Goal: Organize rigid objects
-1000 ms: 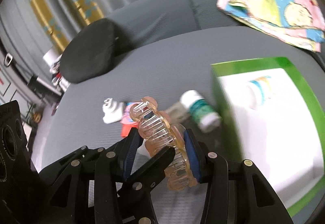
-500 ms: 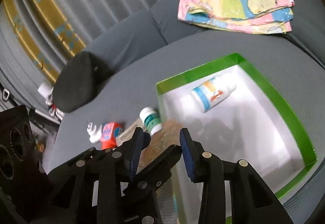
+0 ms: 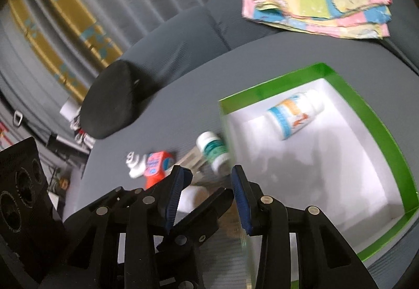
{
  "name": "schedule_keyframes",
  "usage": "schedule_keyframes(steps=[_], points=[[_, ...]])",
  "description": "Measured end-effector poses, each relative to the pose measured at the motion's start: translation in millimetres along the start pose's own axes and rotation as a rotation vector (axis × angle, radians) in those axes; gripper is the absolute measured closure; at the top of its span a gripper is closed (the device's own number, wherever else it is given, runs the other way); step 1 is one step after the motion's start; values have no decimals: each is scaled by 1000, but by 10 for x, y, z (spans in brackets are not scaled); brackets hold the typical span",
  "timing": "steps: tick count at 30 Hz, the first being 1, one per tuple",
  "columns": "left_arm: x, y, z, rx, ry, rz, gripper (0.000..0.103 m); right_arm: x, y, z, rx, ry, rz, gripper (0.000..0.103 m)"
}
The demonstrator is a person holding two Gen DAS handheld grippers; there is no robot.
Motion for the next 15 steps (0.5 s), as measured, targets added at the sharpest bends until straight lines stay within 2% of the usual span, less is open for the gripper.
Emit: schedule_keyframes(steps=[3, 8, 9, 10, 12, 14, 15], points=[[-248, -32, 61, 10, 77, 18, 61, -74, 7, -37, -10, -11, 1, 63], [-752, -127, 129, -2, 132, 111, 60, -167, -11, -132, -55, 0, 8, 64], [-839, -143, 129, -5, 140, 131, 56, -218, -16, -148, -60, 1, 20, 63], [-923, -164, 125, -9, 147, 155, 52, -259, -19, -170, -66, 8, 31, 63], [-1055, -210, 100, -24, 133, 194, 52, -351, -35, -238, -89, 33, 45, 59], [-1120, -256, 56, -41, 105, 213, 51, -420, -59, -326, -115, 55, 46, 50], [-1135, -267, 30, -48, 98, 219, 49, -447, -77, -401, -135, 61, 40, 49]])
Point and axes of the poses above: each gripper's, at about its wrist camera, not at the fingertips, and z roughly against the way its jaws point, x to its right, y to its top, the point moved 2 cm from there along -z, roughly the way its jaws point, and after that the axes turned 13 degrees about z, right-handed, at the moved point
